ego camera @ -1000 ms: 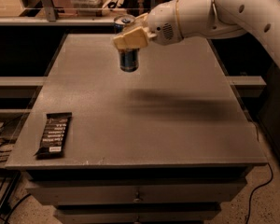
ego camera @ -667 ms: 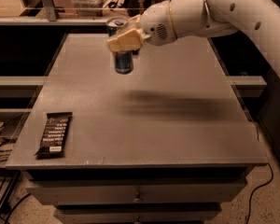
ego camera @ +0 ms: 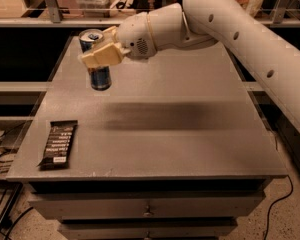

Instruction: Move redbull can near rxbar chocolate

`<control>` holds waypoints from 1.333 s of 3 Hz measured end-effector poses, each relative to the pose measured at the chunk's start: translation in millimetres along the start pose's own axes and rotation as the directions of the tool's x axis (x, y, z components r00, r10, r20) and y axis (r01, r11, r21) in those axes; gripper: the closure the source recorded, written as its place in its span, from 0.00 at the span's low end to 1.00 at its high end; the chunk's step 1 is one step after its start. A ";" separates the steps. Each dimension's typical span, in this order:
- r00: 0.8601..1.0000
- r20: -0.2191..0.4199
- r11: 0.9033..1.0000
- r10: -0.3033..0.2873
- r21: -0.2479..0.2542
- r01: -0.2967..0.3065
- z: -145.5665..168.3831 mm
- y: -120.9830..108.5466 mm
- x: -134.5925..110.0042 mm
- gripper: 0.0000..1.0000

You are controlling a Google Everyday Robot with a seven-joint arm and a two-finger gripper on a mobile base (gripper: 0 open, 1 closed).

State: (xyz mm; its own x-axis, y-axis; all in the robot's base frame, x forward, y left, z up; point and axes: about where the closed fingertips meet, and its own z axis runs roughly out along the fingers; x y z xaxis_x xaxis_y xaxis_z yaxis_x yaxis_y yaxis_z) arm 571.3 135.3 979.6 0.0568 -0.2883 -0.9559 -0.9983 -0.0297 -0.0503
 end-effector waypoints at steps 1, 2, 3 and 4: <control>0.999 0.030 0.997 -0.034 -0.074 0.036 35.1 17.8 1.0 1.00; 0.998 0.043 0.993 -0.038 -0.112 0.043 59.1 33.4 7.1 0.84; 0.999 0.030 0.990 -0.033 -0.133 0.037 74.9 47.1 17.2 0.61; 1.000 -0.001 0.991 -0.030 -0.129 0.029 82.5 53.0 31.2 0.38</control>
Offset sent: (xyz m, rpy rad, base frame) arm -0.0508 0.0745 -0.0459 0.0435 0.0088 0.1574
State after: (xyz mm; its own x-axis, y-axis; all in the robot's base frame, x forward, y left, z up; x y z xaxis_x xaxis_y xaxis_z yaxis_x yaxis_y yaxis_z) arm 519.0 203.7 923.2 0.0864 -0.2886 -0.9535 -0.9860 -0.1617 -0.0403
